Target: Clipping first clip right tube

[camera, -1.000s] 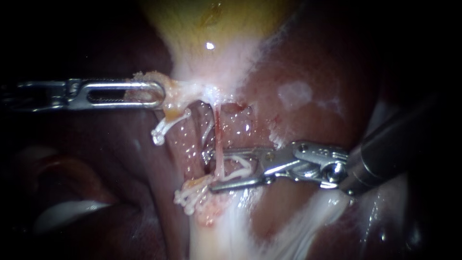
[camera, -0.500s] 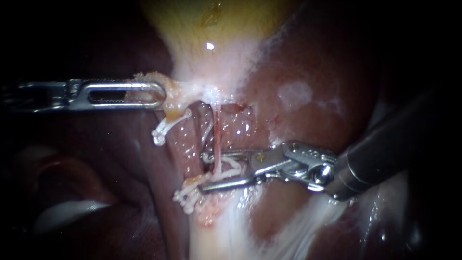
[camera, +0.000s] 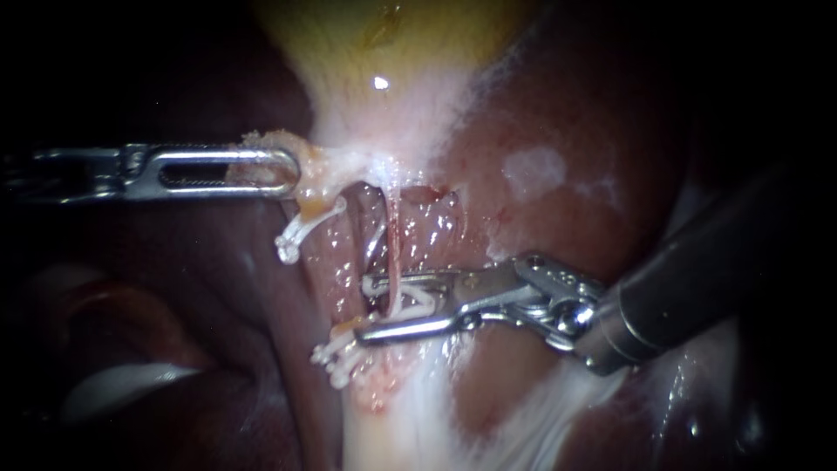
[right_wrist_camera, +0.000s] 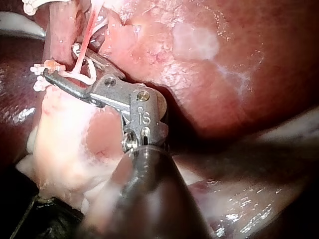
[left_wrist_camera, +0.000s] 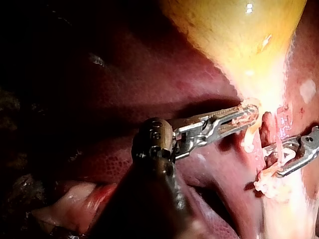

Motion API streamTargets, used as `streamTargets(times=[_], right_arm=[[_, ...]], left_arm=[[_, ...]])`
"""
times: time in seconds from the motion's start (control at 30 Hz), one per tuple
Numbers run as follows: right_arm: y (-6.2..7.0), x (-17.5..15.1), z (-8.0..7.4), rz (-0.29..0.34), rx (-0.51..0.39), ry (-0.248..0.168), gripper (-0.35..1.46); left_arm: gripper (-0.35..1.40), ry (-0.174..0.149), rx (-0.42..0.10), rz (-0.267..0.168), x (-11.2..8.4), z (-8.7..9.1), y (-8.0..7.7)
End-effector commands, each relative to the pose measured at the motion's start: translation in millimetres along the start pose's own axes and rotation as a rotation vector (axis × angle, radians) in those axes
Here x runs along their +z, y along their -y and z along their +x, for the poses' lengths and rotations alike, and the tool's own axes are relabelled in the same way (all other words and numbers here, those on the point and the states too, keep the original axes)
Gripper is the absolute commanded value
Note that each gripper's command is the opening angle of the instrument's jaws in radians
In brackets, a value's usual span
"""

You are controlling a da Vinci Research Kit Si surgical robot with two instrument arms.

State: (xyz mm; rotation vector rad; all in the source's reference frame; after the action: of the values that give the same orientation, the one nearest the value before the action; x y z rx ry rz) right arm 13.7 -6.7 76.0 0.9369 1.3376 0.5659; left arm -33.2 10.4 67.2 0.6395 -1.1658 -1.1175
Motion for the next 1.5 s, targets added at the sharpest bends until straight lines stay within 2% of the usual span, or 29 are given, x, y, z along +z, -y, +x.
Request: streamTargets(times=[0.03,0.37,0.57,1.07,1.27,1.5], right_arm=[[0.1,0.0,0.0,0.008,0.009,-0.003,0.37],[1.0,0.0,0.2,0.076,0.037,-0.045,0.37],[1.6,-0.2,0.6,0.097,0.038,-0.063,0.36],[4.1,0.3,0.2,0.182,0.038,-0.065,0.34],[4.5,0.5,0.1,0.161,0.056,-0.078,0.32],[4.4,0.5,-0.2,0.162,0.071,-0.072,0.26]], left_arm=[[-0.35,0.0,0.0,0.0,0.0,0.0,0.0],[-0.35,-0.001,0.0,0.001,-0.1,0.0,0.0],[-0.35,-0.001,0.0,0.001,-0.1,0.0,0.0],[-0.35,-0.001,0.0,0.001,-0.1,0.0,-0.1],[-0.35,-0.001,0.0,0.002,-0.1,0.0,-0.1],[-0.35,-0.001,0.001,0.002,-0.1,0.0,-0.2]])
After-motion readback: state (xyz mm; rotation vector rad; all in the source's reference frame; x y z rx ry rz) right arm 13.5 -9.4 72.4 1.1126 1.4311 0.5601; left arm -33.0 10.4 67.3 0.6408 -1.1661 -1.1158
